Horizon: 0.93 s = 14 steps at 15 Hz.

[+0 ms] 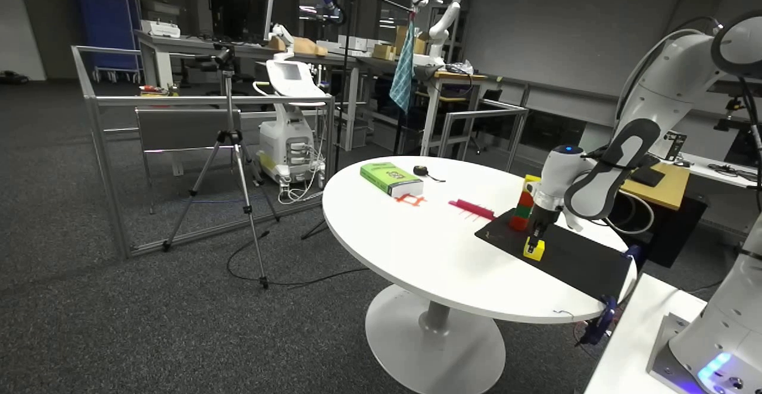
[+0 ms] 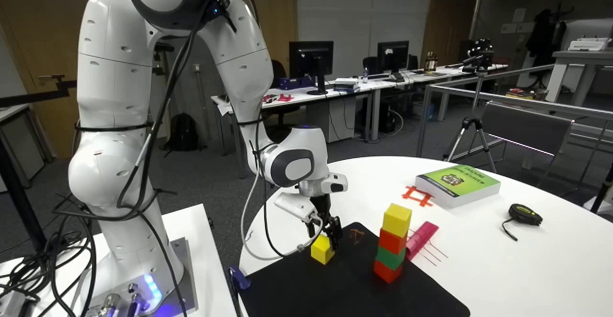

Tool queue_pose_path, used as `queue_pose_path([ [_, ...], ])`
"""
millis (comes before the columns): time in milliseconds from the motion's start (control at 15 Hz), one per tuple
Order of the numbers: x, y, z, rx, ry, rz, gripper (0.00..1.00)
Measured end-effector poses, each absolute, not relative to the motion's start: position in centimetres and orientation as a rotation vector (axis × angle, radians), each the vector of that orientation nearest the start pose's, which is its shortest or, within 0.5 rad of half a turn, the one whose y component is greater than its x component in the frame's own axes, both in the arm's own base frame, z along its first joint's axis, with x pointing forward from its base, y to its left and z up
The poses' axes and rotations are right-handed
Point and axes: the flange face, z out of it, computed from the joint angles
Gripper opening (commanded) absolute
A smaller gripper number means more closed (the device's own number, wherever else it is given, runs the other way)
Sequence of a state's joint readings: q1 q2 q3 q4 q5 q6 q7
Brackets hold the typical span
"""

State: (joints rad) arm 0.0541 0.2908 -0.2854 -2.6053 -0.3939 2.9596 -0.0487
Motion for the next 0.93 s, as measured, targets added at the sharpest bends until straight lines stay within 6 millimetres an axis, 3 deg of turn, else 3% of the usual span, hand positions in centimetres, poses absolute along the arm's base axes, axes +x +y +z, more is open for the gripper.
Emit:
queue_pose_path([
  [200,42.7,-8.5,16.9,-3.312,-0.377,-0.048,1.0],
  [400,43.0,-9.0,19.9,-3.349,-0.376,-0.055,1.0],
  [933,43.0,-11.7,33.7,-3.436,-0.267,-0.226,1.0],
])
